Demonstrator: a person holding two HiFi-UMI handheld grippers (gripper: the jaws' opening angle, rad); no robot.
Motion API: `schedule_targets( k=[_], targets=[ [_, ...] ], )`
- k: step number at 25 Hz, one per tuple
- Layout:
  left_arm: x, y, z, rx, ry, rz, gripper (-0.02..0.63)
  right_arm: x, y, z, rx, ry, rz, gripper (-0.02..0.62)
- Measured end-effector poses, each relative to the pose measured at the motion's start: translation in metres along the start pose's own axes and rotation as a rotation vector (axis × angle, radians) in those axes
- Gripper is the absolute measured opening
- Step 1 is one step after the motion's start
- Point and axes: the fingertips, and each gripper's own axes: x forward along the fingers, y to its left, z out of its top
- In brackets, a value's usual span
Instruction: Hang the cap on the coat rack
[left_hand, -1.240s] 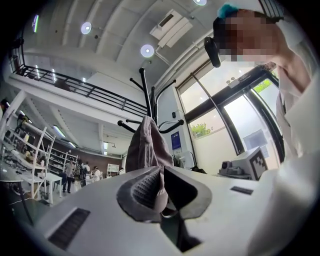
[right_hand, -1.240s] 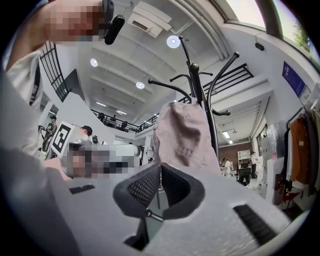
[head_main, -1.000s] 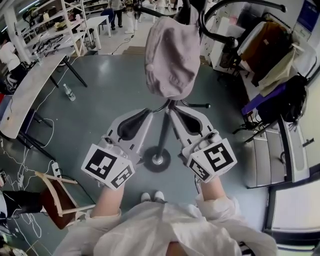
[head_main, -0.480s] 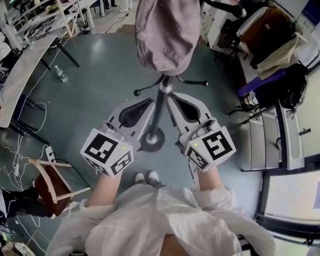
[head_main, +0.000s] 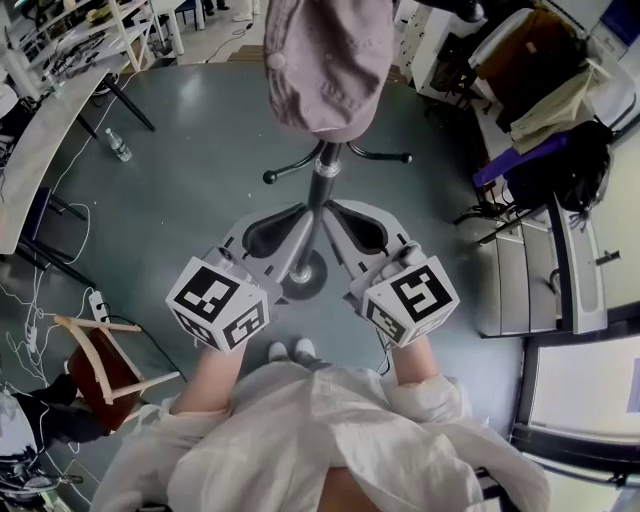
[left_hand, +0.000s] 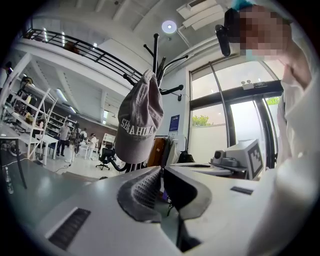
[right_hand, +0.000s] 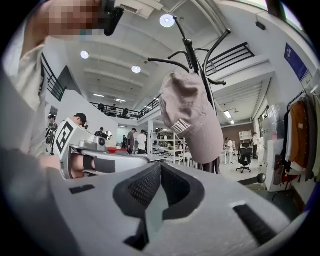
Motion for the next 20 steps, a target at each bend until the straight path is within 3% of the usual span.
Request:
schedule_targets(
  k=[10,20],
  targets=[
    [-0.008,-0.004,0.0,0.004,0.008,0.013,0.029,-0.003,0.014,-0.006,0.0,0.018,0.026,0.003],
    [-0.013,-0.01,-0.008,0.012,0.02,0.008,0.029,-0.007,0.024,-0.015,-0.098,0.089,0.094,0.003]
  ],
)
